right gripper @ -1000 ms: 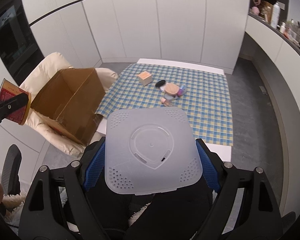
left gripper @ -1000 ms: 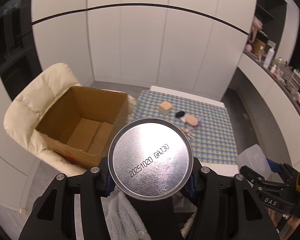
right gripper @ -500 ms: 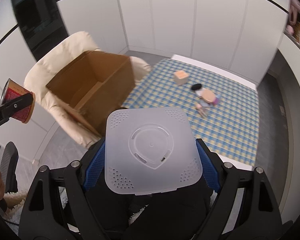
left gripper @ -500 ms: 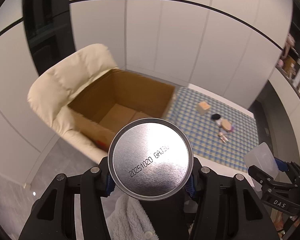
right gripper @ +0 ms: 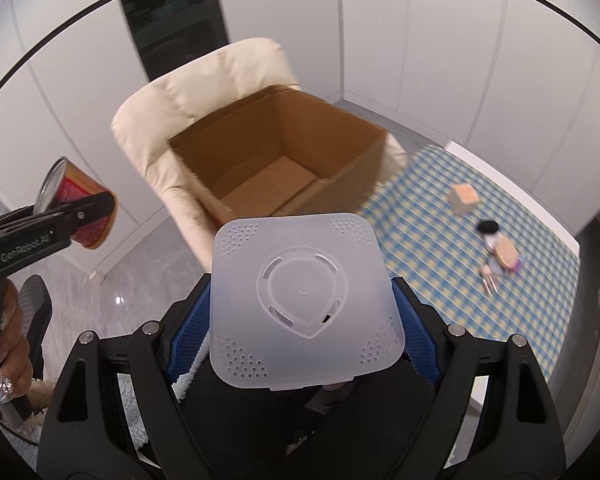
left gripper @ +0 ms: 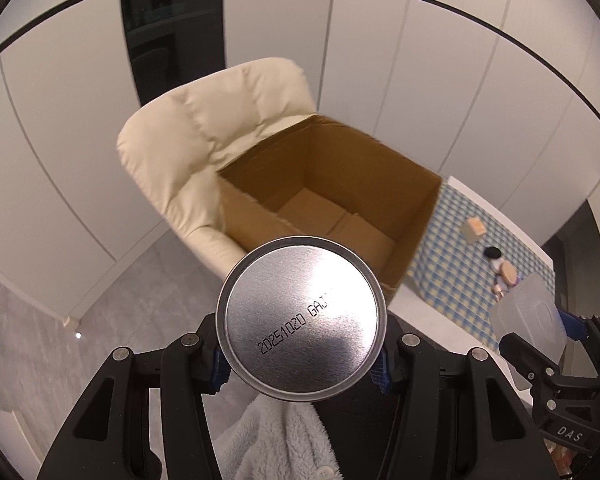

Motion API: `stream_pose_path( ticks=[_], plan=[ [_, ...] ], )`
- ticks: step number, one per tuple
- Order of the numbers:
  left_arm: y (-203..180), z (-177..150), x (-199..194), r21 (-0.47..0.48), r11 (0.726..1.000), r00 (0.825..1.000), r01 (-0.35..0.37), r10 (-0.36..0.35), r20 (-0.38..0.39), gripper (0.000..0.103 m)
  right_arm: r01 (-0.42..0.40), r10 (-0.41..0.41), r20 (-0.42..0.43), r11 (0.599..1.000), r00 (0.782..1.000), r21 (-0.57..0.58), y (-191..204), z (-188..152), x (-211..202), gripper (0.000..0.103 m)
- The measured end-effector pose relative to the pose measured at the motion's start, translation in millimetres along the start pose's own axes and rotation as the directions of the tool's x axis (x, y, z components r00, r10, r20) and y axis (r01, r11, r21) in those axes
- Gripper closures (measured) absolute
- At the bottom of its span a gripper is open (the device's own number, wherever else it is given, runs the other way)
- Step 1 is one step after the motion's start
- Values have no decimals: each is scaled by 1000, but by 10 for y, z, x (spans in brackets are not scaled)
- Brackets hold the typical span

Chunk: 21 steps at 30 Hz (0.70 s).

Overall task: Organize objects
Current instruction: 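Carry the tin can with the left tool while the right tool carries the container toward the box, then lower the tin can into the box and open the left tool while the right tool releases the container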

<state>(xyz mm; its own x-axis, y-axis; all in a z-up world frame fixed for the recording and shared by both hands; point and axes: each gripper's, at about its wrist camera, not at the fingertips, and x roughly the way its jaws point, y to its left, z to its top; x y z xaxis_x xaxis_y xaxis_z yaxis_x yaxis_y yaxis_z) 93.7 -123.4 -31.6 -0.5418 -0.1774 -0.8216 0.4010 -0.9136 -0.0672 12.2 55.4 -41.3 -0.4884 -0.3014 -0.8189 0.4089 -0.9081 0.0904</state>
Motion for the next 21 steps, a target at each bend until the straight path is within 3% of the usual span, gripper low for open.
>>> stream_pose_path(
  ticks=[5, 21],
  plan=[
    [110, 29, 78, 0, 999, 999, -44, 44, -7, 49, -22, 22, -12, 999, 1000, -28, 138, 97, 161, 17],
    [46, 144, 420, 14, 1000, 1000, -15, 15, -17, 49, -15, 13, -70, 1000, 997, -25, 58, 192, 497, 17]
  ],
)
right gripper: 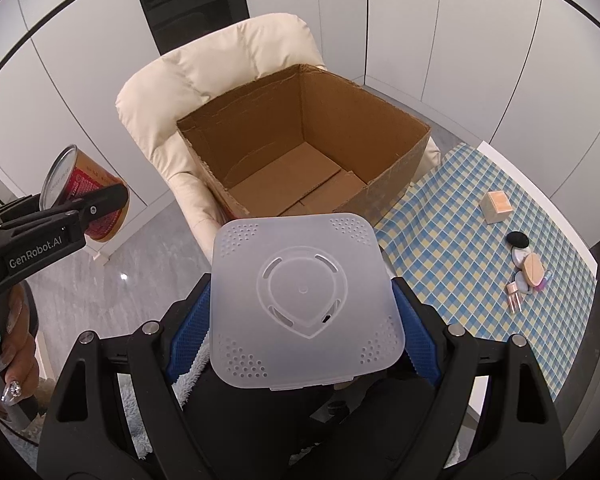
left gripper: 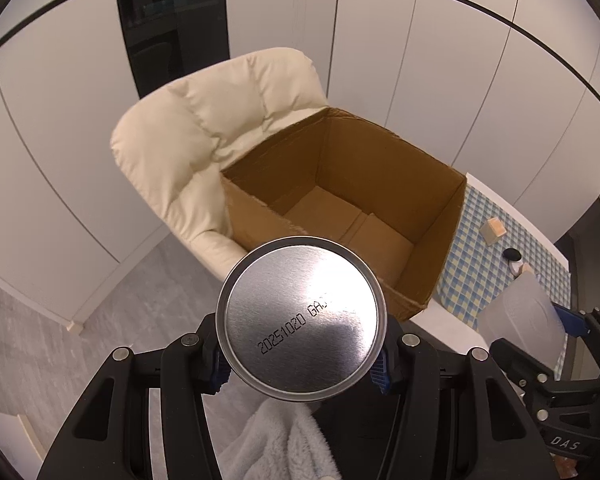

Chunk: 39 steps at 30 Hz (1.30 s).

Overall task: Organize objects
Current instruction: 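Lower the tin can into the box and open the left tool while the right tool releases the container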

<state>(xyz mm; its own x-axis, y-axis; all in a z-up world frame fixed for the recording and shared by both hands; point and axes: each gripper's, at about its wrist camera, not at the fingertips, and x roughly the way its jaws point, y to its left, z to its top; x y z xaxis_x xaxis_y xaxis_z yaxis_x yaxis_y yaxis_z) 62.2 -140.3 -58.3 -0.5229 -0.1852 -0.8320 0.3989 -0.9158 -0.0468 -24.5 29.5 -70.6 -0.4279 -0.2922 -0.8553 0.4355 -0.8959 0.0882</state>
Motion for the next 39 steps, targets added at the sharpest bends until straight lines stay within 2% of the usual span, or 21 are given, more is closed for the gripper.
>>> stream_pose_path(
  ticks=[13, 17, 24, 32, 39],
  plan=[
    [-181, 284, 529, 16, 998, 998, 62, -61, -18, 49, 34, -34, -34, 999, 999, 5, -202, 334, 453, 17],
    [-188, 402, 726, 11, 998, 998, 54, -54, -29, 49, 22, -20, -46, 999, 999, 27, -243, 470, 644, 17],
    [-160, 644, 987, -12, 999, 998, 41, -42, -44, 49, 5, -4, -56, 1000, 998, 15, -224, 694, 920, 17],
    [-359, 904, 1272, 11, 996, 995, 83, -82, -50, 49, 14, -14, -51, 1000, 999, 2, -174, 943, 1160, 17],
    [-415, 991, 1552, 7, 995, 991, 98, -97, -91, 49, 20, -20, -44, 1000, 999, 5, -167, 1149, 1354, 17]
  ],
)
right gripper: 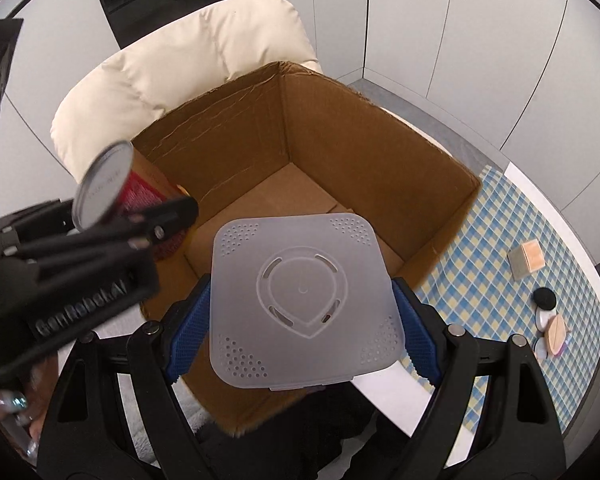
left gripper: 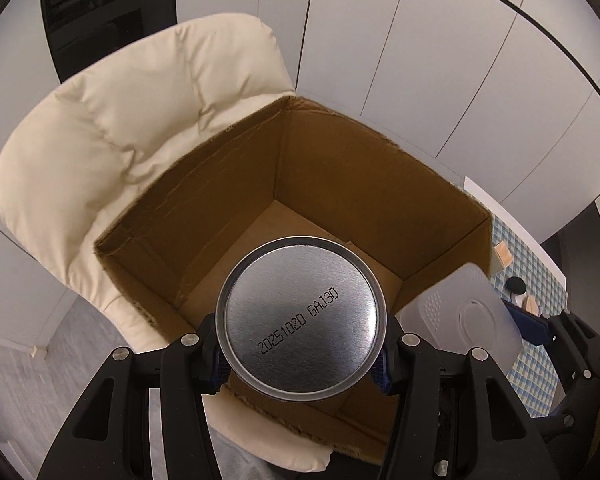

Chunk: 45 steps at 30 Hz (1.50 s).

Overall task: Organize objects
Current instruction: 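Lower the tin can into the box and open the left tool while the right tool releases the container, then withdraw both open tools from the cardboard box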

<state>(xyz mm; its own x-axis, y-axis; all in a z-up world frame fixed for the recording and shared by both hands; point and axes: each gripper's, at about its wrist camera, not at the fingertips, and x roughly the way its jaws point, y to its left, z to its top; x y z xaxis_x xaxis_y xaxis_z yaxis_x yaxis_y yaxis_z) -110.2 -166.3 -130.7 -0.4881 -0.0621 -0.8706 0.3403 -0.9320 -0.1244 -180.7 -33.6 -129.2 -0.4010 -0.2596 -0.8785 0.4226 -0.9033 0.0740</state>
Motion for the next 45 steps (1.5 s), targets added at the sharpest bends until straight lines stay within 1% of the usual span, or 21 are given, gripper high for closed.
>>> stream_pose_path(
  ticks=[6, 8, 12, 15, 16, 17, 18, 19, 20, 22, 25, 27, 30, 33, 37, 40, 45],
  plan=[
    [49, 49, 146, 3, 1000, 1000, 1, -1, -15, 49, -3, 3, 6, 1000, 1000, 7, -28, 116, 105, 17],
    [68, 50, 180, -2, 1000, 1000, 10, -10, -23, 49, -4, 4, 5, 1000, 1000, 6, -31, 125, 130, 17],
    [94, 36, 197, 3, 1000, 1000, 4, -3, -20, 49, -8, 8, 0, 1000, 1000, 15, -41, 122, 164, 17],
    [129, 36, 181, -10, 999, 999, 35, -36, -16, 48, -20, 20, 3, 1000, 1000, 12, -32, 122, 174, 17],
    [147, 40, 168, -21, 999, 999, 45, -45, -11, 43, -25, 25, 7, 1000, 1000, 9, -29, 123, 168, 16],
    [164, 45, 150, -33, 998, 999, 53, -54, -7, 32, -23, 23, 11, 1000, 1000, -2, -10, 127, 163, 16],
    [184, 52, 129, -48, 997, 998, 60, -60, -5, 25, -14, 14, 13, 1000, 1000, -13, 11, 129, 160, 13],
    [198, 59, 106, -60, 996, 998, 66, -66, 1, 12, 5, -4, 19, 1000, 1000, -29, 38, 129, 155, 7],
    [216, 65, 65, -69, 995, 997, 72, -71, 19, 9, 25, -23, 32, 999, 999, -45, 61, 123, 141, 2],
    [220, 67, -6, -63, 996, 997, 70, -67, 48, 9, 58, -53, 69, 996, 996, -73, 108, 101, 91, 1],
    [212, 72, -56, -40, 998, 997, 50, -47, 68, 9, 41, -34, 82, 996, 996, -83, 130, 85, 46, 1],
    [219, 68, -50, -39, 998, 997, 48, -45, 62, 9, 11, -5, 85, 997, 996, -71, 122, 85, 34, 1],
    [224, 49, -31, -44, 998, 997, 51, -49, 52, 9, -11, 15, 80, 999, 997, -50, 94, 82, 33, 1],
    [204, 36, -18, -28, 999, 998, 19, -17, 59, 9, 1, 3, 76, 999, 997, -51, 85, 67, 37, 1],
    [196, 27, -29, -22, 1000, 998, 11, -10, 68, 9, -3, 6, 75, 999, 997, -41, 50, 31, 37, 1],
    [168, 12, -57, -3, 1000, 996, -16, 16, 87, 9, -6, 9, 83, 999, 996, -31, 19, 13, 27, 1],
    [172, 8, -97, -15, 1000, 996, -10, 11, 85, 9, -2, 3, 79, 1000, 997, -16, -24, -10, 12, 1]
  ],
)
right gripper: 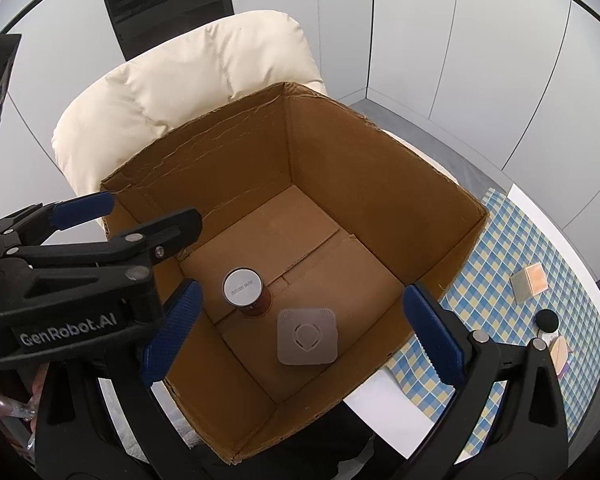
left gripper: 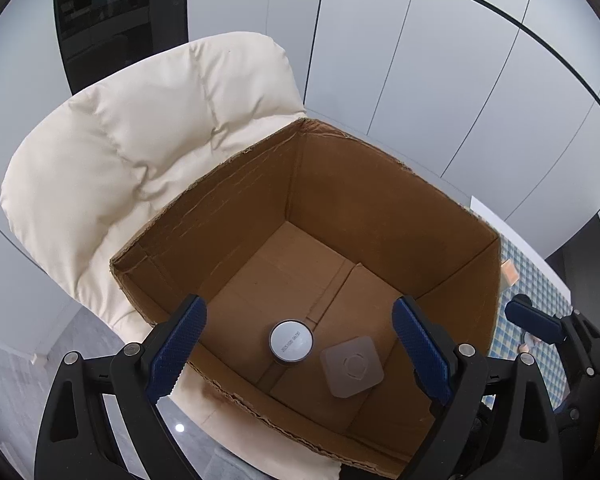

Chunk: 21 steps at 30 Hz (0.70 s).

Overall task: Organize objects
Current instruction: 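Withdraw both open tools from the cardboard box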

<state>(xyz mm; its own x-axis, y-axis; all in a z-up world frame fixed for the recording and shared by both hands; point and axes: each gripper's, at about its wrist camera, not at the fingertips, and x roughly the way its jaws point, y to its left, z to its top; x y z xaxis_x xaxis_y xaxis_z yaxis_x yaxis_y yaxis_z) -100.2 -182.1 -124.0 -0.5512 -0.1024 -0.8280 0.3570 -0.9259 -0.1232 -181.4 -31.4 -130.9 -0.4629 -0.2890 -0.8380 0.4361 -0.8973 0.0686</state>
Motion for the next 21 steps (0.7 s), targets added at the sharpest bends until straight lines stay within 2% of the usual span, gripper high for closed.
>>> stream_pose_path(
  ticks=[11, 21],
  plan=[
    [-72, -50, -210, 15, 1000, 1000, -20, 19, 20, 9, 1, -3, 33, 999, 999, 38, -100, -86, -219, 1],
    [-50, -225, -478, 12, 999, 999, -41, 41, 26, 9, -2, -1, 55, 998, 998, 65, -137, -209, -502, 1]
  ],
)
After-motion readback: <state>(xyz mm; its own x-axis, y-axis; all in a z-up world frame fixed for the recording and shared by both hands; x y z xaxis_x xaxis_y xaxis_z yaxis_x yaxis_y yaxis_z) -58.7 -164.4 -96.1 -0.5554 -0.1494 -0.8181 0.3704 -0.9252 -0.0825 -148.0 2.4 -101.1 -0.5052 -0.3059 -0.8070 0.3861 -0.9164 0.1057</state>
